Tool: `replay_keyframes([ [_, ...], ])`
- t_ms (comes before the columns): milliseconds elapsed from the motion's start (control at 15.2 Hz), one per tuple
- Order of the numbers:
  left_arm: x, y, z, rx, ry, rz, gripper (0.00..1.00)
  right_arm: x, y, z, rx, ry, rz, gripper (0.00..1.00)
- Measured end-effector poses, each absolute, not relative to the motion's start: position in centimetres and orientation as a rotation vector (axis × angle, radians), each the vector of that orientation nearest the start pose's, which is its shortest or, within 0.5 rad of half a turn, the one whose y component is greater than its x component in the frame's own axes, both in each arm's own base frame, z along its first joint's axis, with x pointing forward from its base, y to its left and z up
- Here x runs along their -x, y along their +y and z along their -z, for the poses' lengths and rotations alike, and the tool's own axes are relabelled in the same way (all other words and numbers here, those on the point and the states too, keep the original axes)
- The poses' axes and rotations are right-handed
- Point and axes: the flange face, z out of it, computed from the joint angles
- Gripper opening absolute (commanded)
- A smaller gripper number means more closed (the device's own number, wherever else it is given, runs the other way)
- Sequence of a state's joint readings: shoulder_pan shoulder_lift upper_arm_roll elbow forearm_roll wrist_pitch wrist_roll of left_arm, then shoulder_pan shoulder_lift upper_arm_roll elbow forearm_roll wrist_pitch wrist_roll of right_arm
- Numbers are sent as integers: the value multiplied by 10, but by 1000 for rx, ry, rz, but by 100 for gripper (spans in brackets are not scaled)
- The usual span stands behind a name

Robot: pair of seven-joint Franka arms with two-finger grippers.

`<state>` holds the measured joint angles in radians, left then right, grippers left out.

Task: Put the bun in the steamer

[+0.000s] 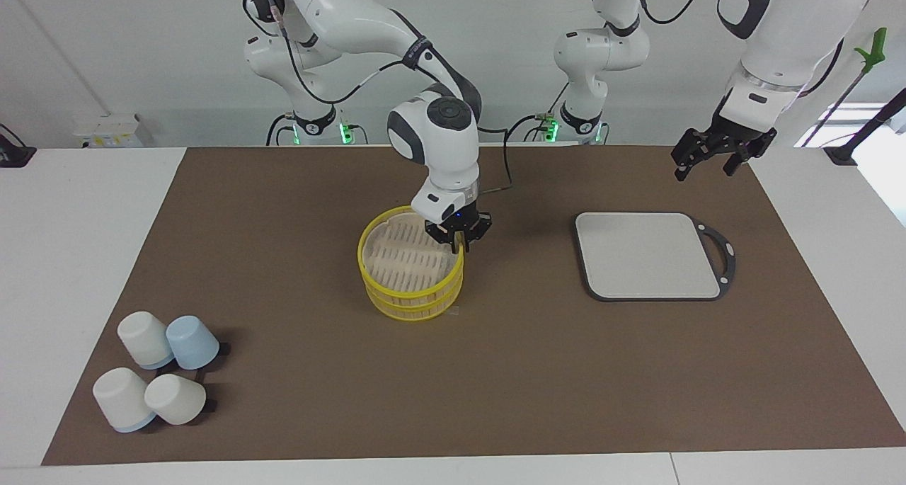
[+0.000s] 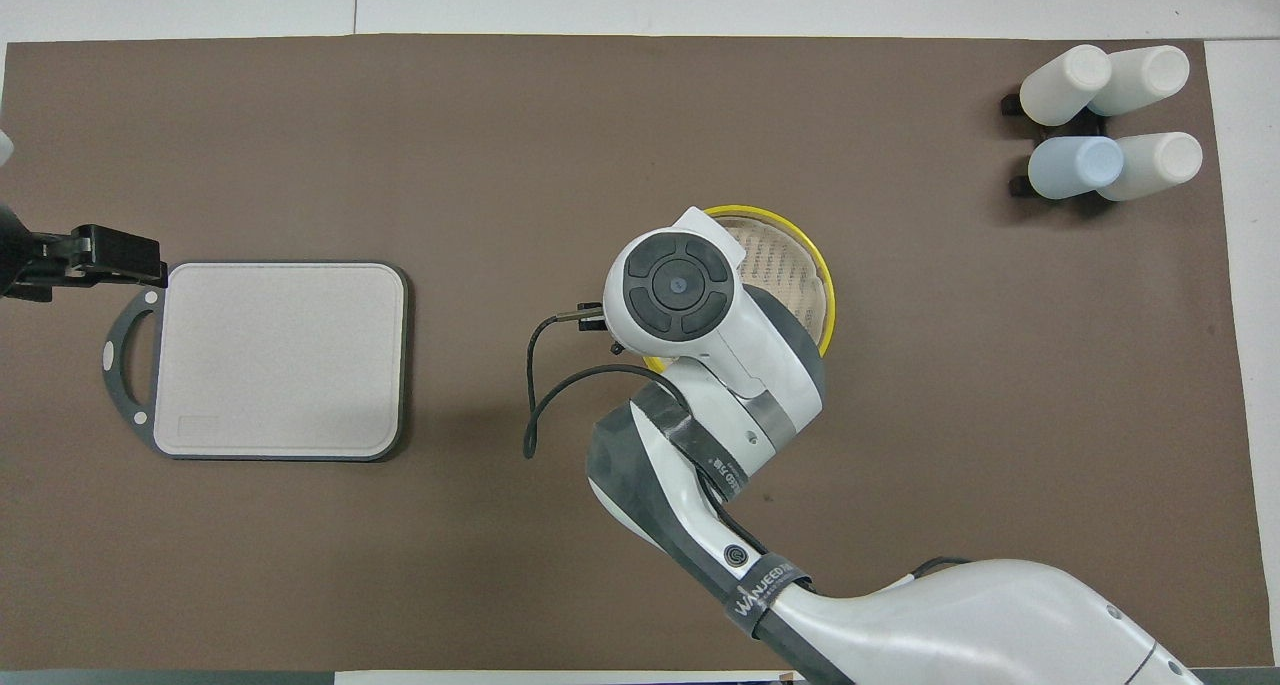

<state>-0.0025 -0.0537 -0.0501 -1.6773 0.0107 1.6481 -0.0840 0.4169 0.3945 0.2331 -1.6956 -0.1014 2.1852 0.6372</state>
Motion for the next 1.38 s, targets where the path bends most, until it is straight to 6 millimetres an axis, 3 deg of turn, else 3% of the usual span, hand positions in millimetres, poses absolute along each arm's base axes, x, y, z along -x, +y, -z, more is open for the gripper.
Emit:
replay_keyframes([
  [66,-542,-29,-610,3129,-45,37,100,-545,388,-382,3072,-65,130,99],
  [198,-539,-32,-611,3132,-40,36,100,-550,384,-386,3071,-50,141,100],
  [330,-538,-32,-611,3148,-45,34,100,-563,361,-405,3073,13,163,100],
  [527,-538,-32,-610,3155,-48,33,100,-587,275,-465,3107,220,162,100],
  [659,-538,-32,-611,3156,-48,33,100,-590,217,-502,3132,298,135,100],
  [923,-538,-33,-611,3157,-47,33,100,-572,145,-558,3130,281,56,100],
  [1187,-538,-35,-611,3158,-41,33,100,-552,116,-581,3158,217,-23,100],
  [1385,-538,-35,-611,3158,-41,33,100,-556,66,-577,3152,199,-59,100],
])
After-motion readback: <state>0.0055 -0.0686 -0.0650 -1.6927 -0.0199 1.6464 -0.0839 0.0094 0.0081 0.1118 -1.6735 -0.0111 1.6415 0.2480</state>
